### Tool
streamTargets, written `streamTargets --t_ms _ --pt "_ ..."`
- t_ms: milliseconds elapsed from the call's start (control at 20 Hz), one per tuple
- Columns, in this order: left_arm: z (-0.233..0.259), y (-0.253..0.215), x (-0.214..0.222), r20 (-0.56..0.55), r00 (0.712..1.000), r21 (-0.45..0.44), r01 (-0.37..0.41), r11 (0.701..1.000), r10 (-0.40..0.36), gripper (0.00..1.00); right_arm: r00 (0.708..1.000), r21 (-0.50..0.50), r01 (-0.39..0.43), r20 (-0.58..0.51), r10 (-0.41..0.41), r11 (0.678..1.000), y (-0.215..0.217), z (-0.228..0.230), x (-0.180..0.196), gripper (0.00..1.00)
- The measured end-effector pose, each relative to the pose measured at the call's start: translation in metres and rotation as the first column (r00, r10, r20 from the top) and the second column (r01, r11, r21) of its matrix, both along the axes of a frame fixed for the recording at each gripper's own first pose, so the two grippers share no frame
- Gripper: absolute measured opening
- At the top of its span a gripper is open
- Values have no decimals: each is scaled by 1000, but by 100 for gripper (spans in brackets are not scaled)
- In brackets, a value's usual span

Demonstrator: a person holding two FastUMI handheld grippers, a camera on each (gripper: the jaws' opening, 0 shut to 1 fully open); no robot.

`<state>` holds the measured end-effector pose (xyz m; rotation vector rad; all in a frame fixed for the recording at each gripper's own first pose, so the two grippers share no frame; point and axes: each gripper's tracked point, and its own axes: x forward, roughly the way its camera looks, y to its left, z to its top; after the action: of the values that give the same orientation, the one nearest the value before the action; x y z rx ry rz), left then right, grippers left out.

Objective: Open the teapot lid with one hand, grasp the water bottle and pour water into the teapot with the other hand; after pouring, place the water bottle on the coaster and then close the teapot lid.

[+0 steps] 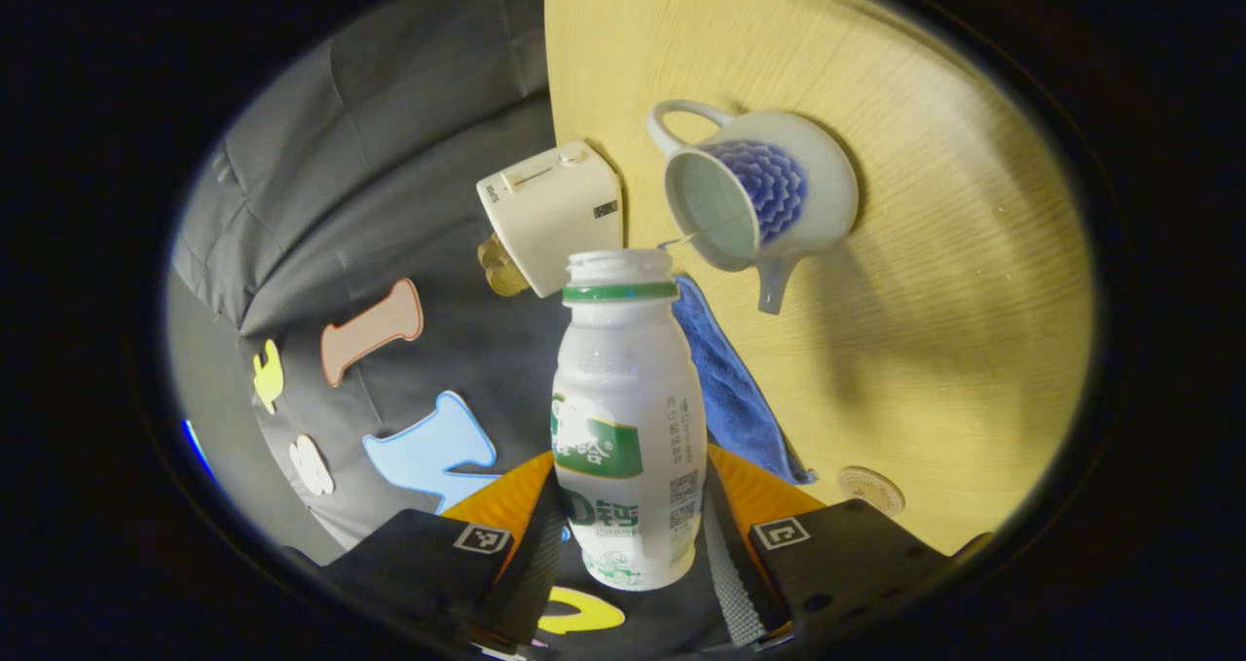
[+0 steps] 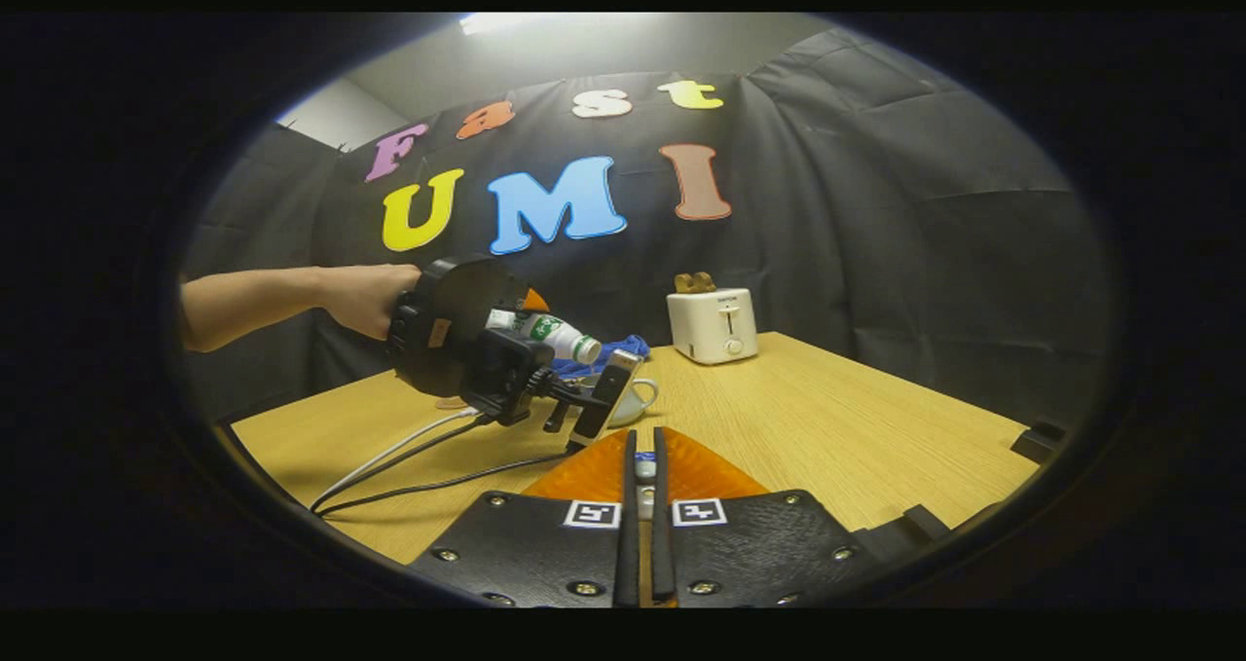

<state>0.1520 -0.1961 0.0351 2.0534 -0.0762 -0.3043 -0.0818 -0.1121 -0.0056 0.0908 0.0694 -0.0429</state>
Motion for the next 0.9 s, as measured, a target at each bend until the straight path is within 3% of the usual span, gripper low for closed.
streamTargets --t_ms 300,350,450,500,550,650,700,750,800,900 --pt "11 1 4 21 1000 46 9 999 -10 82 1000 -1 2 7 -2 1000 0 2 -1 5" --pt "11 1 3 22 1000 45 11 999 -12 82 1000 -1 2 3 -2 1000 0 1 0 0" --pt "12 -1 2 21 1000 40 15 999 -16 82 1000 0 -1 -3 1 1000 0 -1 0 5" --pt "10 -2 2 19 1000 38 17 999 -18 75 1000 1 -1 -3 1 1000 0 -1 0 5" --pt "10 -3 2 18 1000 39 20 999 -20 82 1000 1 1 -2 -1 1000 0 0 1 5" --pt "7 -5 2 14 1000 40 24 999 -25 82 1000 -1 3 1 -3 1000 0 2 1 5" --pt "4 -5 3 9 1000 38 26 999 -26 75 1000 -3 3 -1 -3 1000 0 1 0 5" --pt "3 -7 3 6 999 35 33 999 -33 75 1000 -2 1 -2 -1 1000 0 0 0 5" --pt "1 -9 3 3 999 32 37 999 -37 82 1000 -2 0 -3 0 1000 1 0 1 5" --pt "-5 -10 3 -11 999 14 42 999 -41 82 1000 -5 1 -6 -1 1000 1 0 1 5"
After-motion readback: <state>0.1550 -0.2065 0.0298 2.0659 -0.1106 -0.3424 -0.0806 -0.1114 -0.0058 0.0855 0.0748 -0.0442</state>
